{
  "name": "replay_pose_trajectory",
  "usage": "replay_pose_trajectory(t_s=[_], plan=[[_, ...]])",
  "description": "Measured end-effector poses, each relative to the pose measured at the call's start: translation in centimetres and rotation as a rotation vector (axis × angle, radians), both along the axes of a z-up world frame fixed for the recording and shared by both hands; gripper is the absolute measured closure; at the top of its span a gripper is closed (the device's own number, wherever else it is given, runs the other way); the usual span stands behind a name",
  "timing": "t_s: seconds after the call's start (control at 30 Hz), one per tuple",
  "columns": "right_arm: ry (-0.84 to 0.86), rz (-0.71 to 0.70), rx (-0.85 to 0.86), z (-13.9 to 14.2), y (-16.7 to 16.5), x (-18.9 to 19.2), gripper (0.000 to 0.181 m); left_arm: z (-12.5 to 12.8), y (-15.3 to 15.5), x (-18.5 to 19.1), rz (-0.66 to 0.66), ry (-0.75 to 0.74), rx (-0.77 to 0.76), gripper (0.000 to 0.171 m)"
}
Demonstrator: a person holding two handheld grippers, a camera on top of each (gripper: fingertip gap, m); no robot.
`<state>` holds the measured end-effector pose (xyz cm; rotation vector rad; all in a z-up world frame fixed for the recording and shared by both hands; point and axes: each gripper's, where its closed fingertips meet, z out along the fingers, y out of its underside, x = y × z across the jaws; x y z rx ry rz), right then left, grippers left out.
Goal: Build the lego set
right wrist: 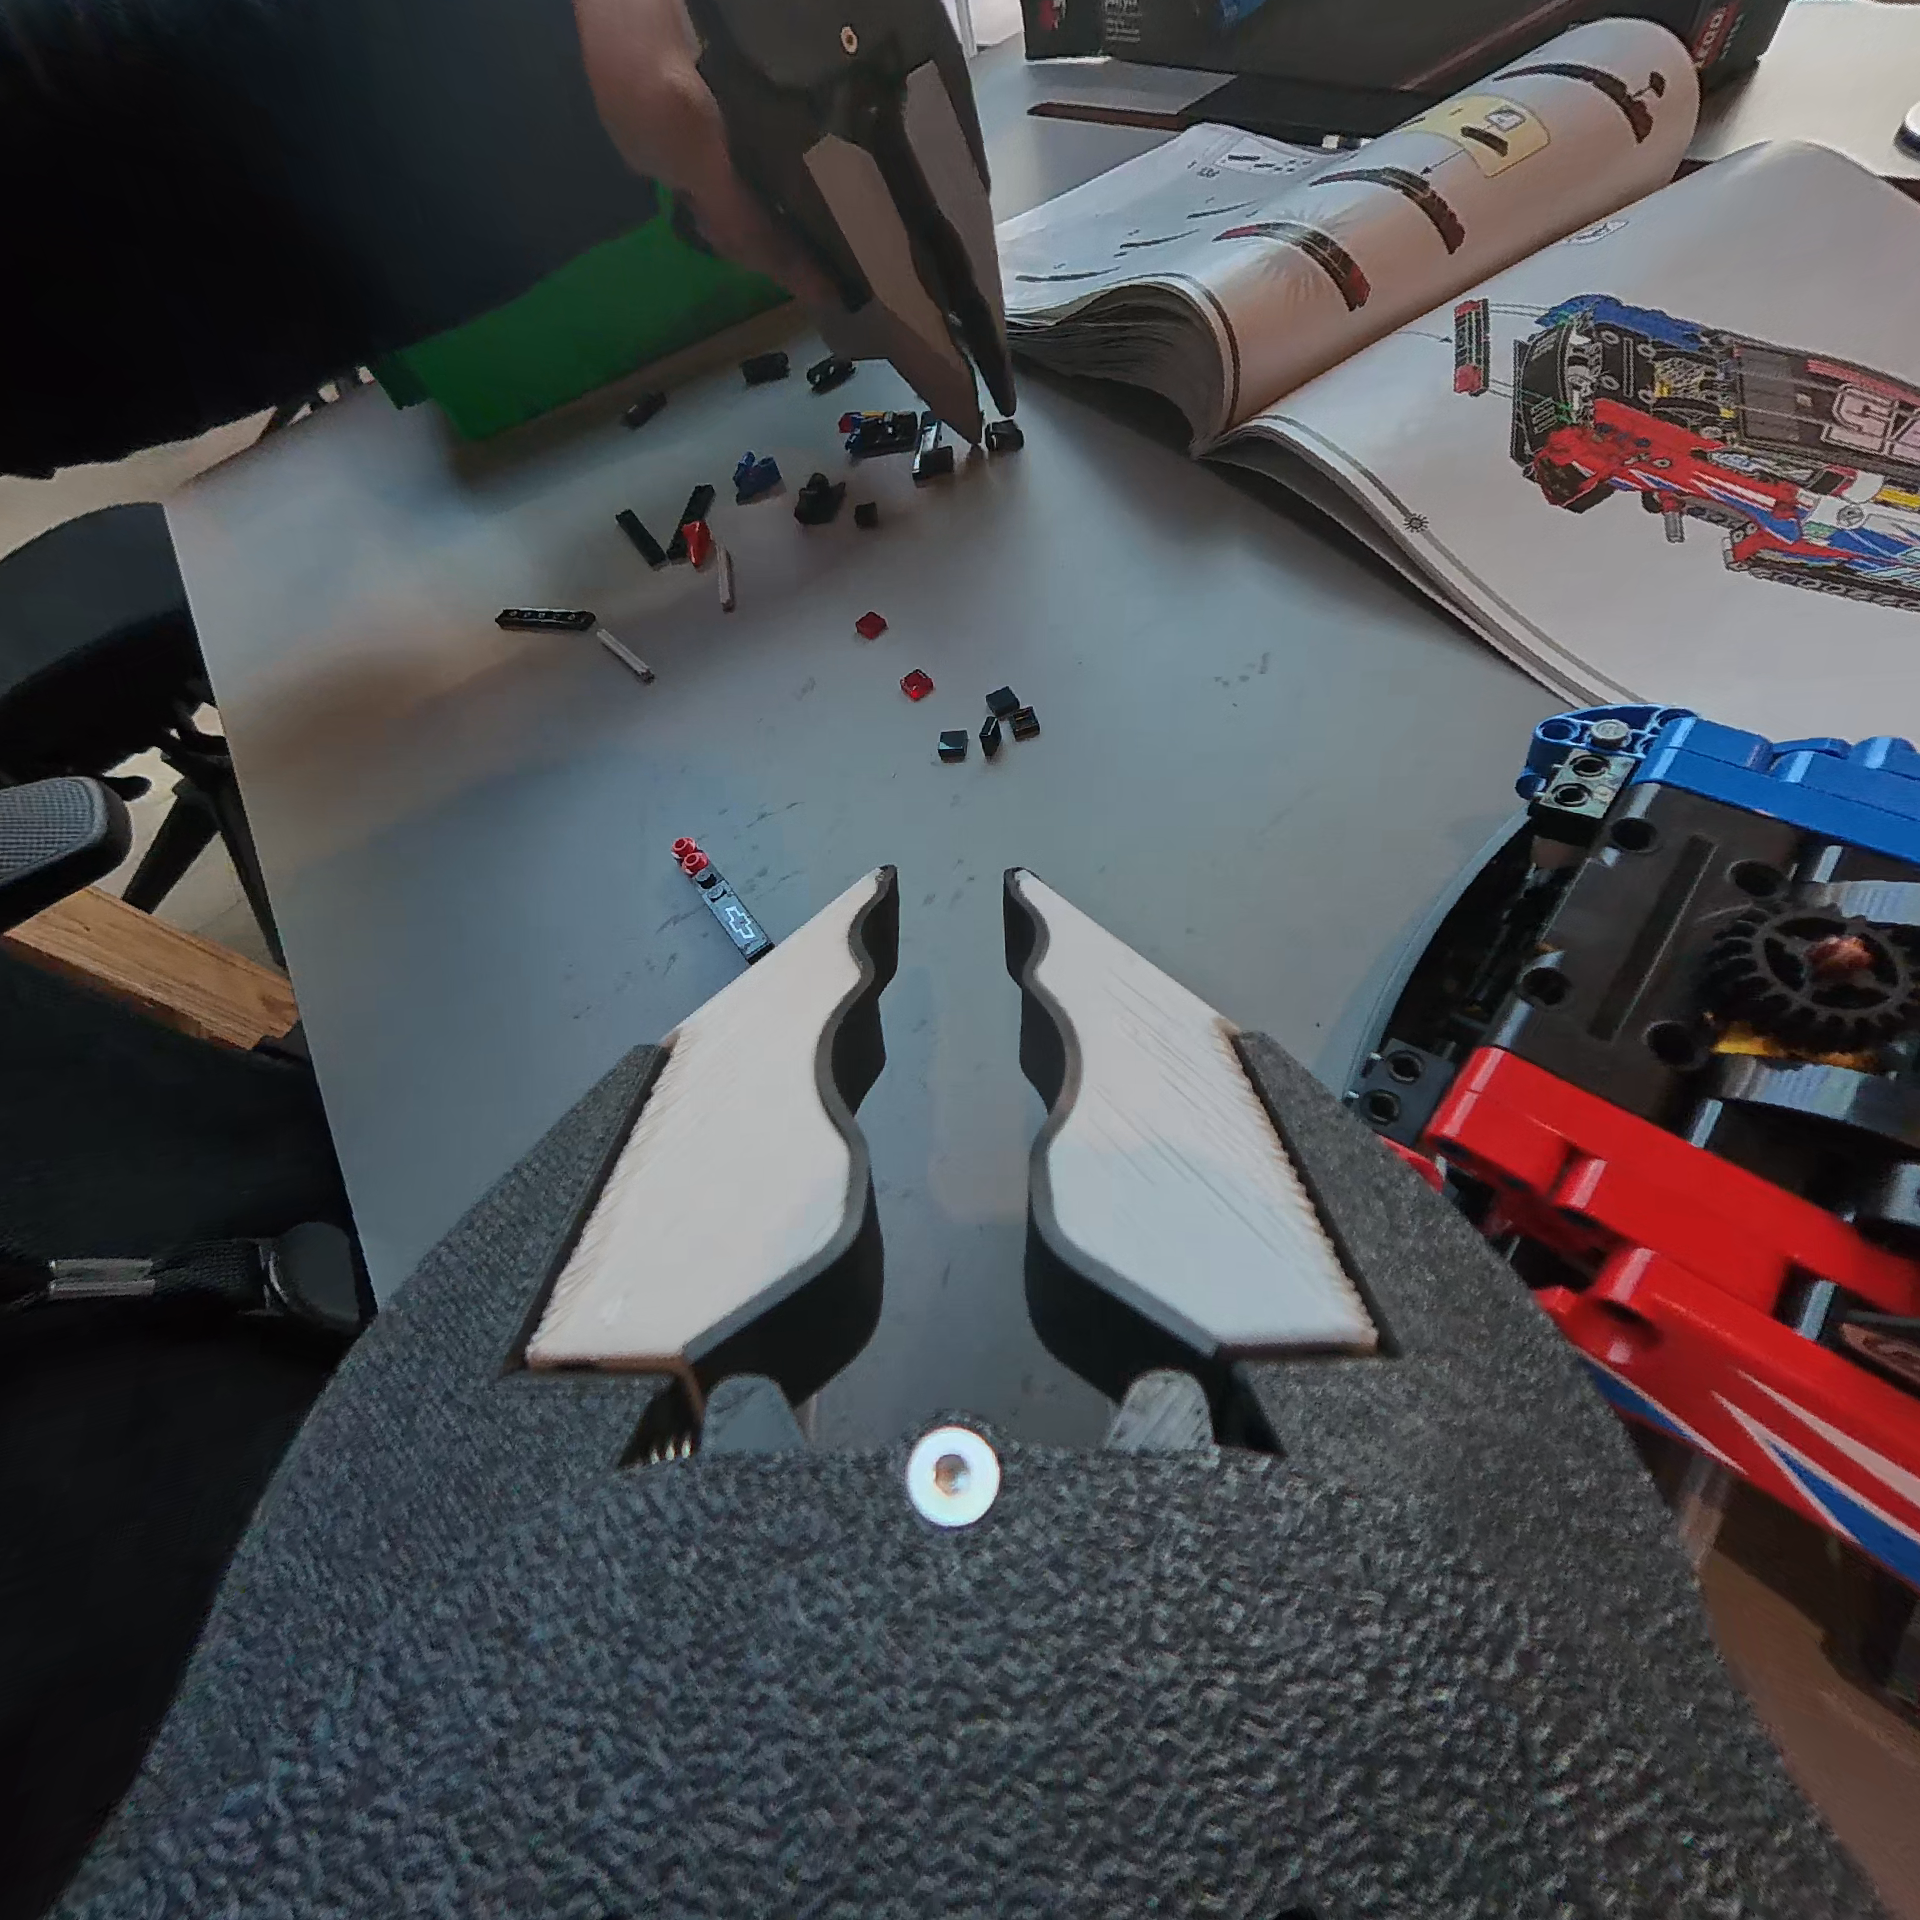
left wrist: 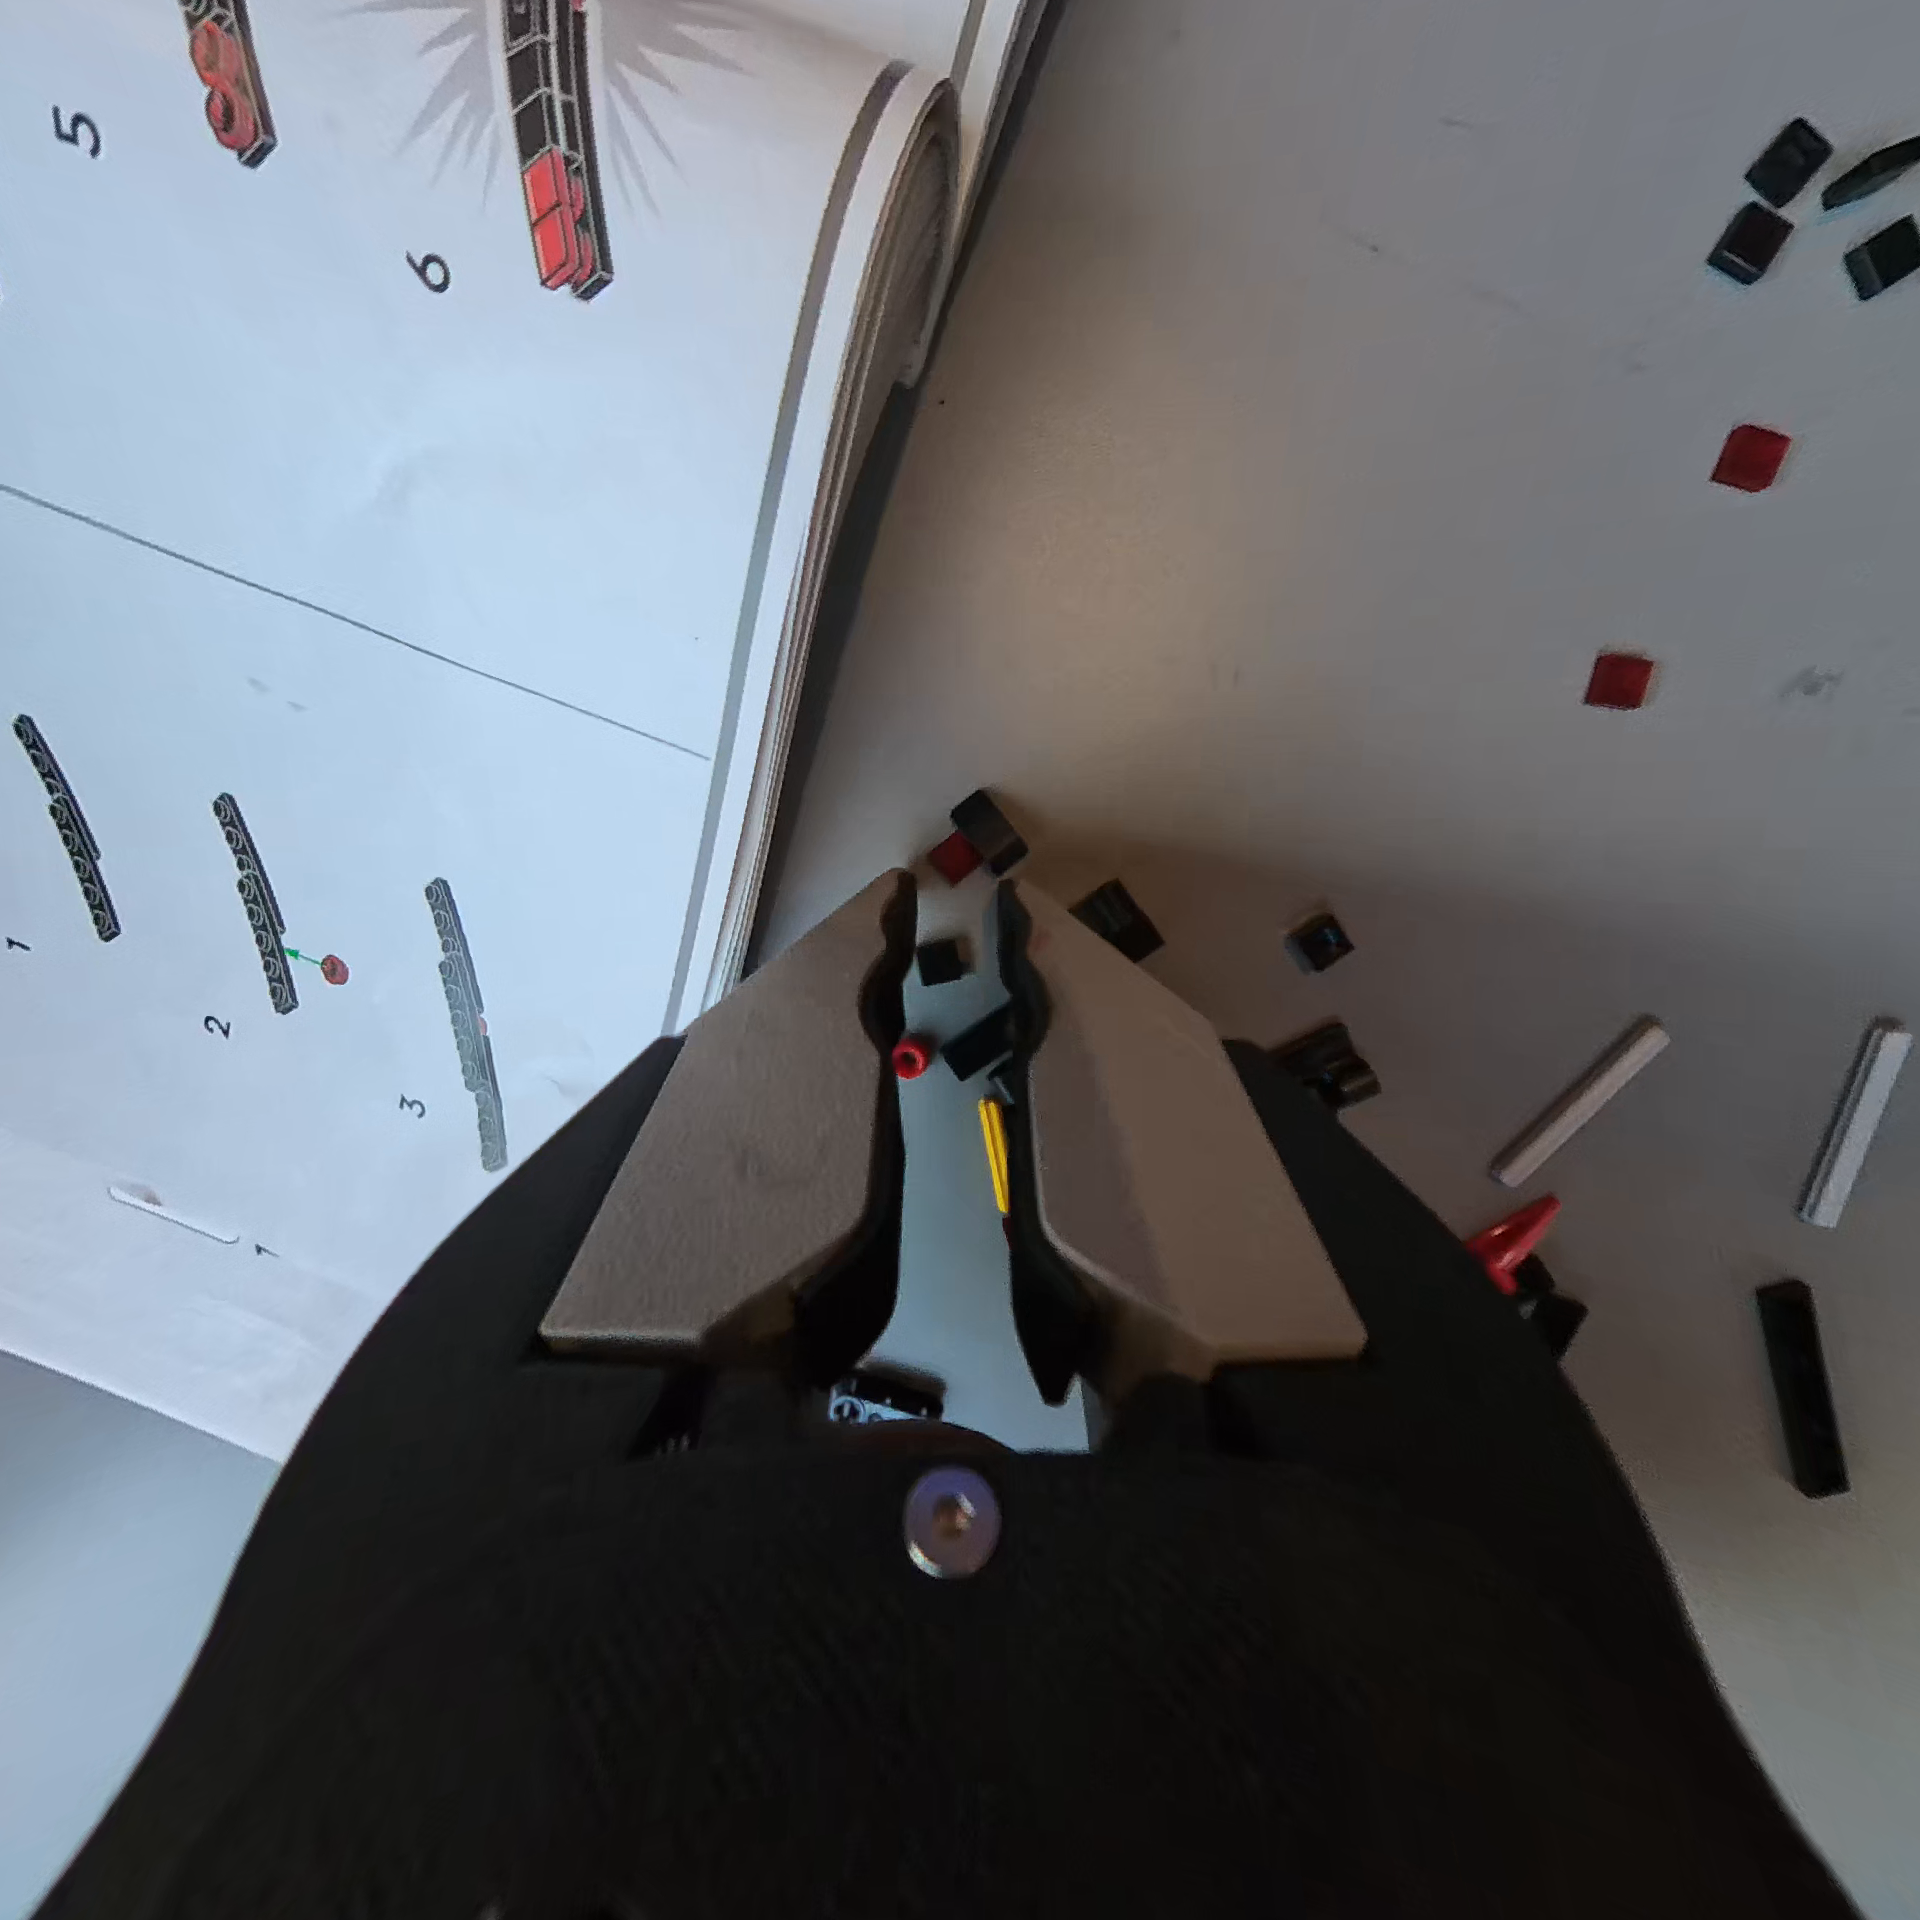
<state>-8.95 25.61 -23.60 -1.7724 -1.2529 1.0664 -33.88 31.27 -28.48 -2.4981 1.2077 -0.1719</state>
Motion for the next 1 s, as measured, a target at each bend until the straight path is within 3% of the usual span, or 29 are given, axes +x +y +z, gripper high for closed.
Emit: replay_pose_trajectory(t_s=[0.43,0.73,1.0], plan=[[0.002,-0.002,-0.017,-0.03,0.01,0.05,0.163,0.43,0.14,0.15,-0.48,0.285,0.02,0.156],[0.015,-0.002,-0.038,0.1,0.08,0.12,0.163,-0.14,-0.08,0.16,-0.536,0.275,-0.058,0.166],[0.021,0.0,-0.032,0.2,0.02,0.14,0.163,0.05,-0.49,-0.3,-0.468,0.24,-0.045,0.167]])
